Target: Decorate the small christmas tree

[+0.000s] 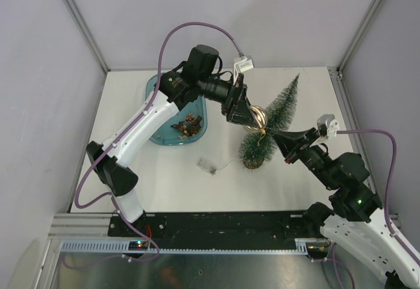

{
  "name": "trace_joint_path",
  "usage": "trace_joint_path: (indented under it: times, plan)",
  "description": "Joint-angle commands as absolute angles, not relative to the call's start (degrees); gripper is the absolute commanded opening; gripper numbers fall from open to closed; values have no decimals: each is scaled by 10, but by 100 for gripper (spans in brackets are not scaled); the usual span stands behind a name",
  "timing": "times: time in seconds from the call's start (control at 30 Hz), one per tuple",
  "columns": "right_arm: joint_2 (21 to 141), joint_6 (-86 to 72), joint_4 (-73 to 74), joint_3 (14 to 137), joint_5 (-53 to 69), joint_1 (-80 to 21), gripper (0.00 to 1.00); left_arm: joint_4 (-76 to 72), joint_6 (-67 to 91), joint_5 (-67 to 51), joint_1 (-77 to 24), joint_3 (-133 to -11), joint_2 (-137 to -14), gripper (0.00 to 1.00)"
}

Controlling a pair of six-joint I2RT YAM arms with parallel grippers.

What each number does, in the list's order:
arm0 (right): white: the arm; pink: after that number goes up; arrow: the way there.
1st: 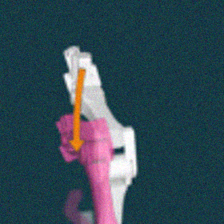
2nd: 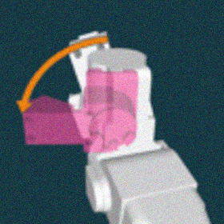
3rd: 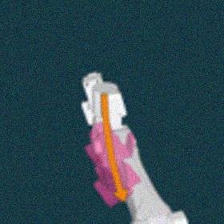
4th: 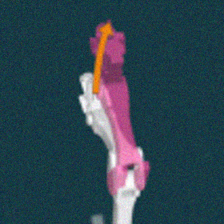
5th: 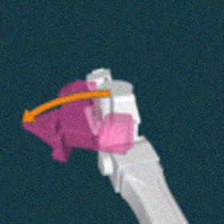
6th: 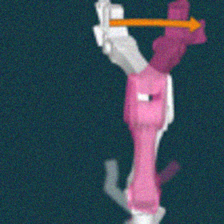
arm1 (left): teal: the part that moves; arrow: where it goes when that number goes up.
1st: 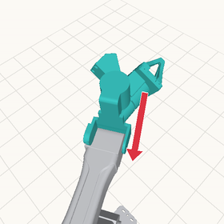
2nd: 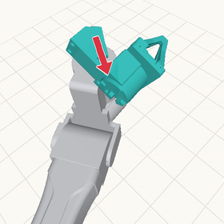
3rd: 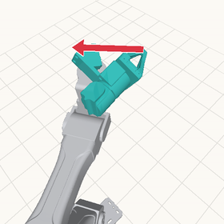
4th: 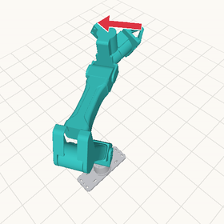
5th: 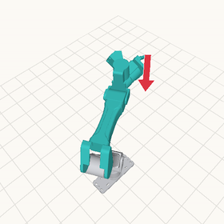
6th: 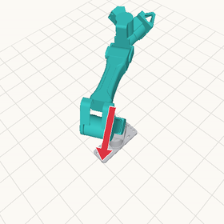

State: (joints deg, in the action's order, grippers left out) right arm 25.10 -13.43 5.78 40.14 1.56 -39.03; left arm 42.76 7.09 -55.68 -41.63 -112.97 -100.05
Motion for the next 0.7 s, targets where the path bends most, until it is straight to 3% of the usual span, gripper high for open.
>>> trace_joint_path:
  times: [0.0, 0.17, 0.23, 0.3, 0.4, 0.53, 0.67]
  plan:
    - [237, -128, 66, 400, 0, -390, 0, 425, 74, -557, -418, -1152, -979, 43]
    - [235, -125, 67, 401, 4, -389, 0, 425, 71, -551, -418, -1154, -981, 43]
    - [237, -120, 65, 400, 18, -389, 16, 425, 70, -551, -418, -1154, -983, 43]
    - [242, -115, 62, 400, 31, -389, 39, 425, 70, -557, -418, -1156, -983, 43]
    - [249, -106, 50, 399, 50, -389, 54, 425, 67, -573, -419, -1156, -985, 43]
    - [261, -101, 28, 400, 91, -387, 55, 425, 57, -596, -418, -1155, -984, 43]
    - [265, -109, 20, 401, 131, -379, 43, 425, 53, -603, -417, -1156, -985, 43]
